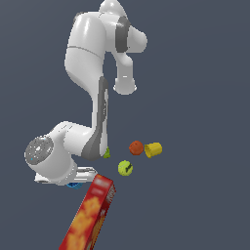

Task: Pick up a designated object from a clutter of objects.

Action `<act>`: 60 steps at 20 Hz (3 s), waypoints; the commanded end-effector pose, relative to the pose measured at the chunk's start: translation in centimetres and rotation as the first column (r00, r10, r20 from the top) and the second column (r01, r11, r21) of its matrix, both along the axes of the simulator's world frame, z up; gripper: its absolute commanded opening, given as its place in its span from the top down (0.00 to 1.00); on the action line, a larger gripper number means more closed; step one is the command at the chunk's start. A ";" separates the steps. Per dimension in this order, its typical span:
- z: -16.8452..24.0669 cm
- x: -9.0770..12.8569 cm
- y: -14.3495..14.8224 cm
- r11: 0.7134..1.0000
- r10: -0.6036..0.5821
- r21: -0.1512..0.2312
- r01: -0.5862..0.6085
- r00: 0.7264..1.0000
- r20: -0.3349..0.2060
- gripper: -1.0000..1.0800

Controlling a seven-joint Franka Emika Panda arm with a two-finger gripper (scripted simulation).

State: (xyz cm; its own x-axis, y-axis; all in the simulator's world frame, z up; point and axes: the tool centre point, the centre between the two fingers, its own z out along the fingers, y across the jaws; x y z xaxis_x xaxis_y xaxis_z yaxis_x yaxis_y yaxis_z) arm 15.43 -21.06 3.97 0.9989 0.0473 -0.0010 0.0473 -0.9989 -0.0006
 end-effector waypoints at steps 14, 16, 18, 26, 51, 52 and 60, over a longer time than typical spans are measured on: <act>2.7 -1.5 1.6 1.000 0.000 0.000 0.000 1.000 0.000 1.00; 3.6 -1.9 2.2 1.000 0.000 0.000 0.000 1.000 0.000 1.00; 4.6 -2.5 2.8 1.000 0.000 0.000 0.000 1.000 0.000 1.00; 10.1 -5.5 6.2 1.000 0.000 0.000 0.000 1.000 0.000 1.00; 31.1 -16.1 18.8 1.000 0.000 -0.003 0.000 1.000 0.001 1.00; 31.9 -16.4 19.2 1.000 0.000 -0.003 0.000 1.000 0.001 1.00; 36.1 -18.2 21.7 1.000 0.000 -0.002 0.000 1.000 0.001 1.00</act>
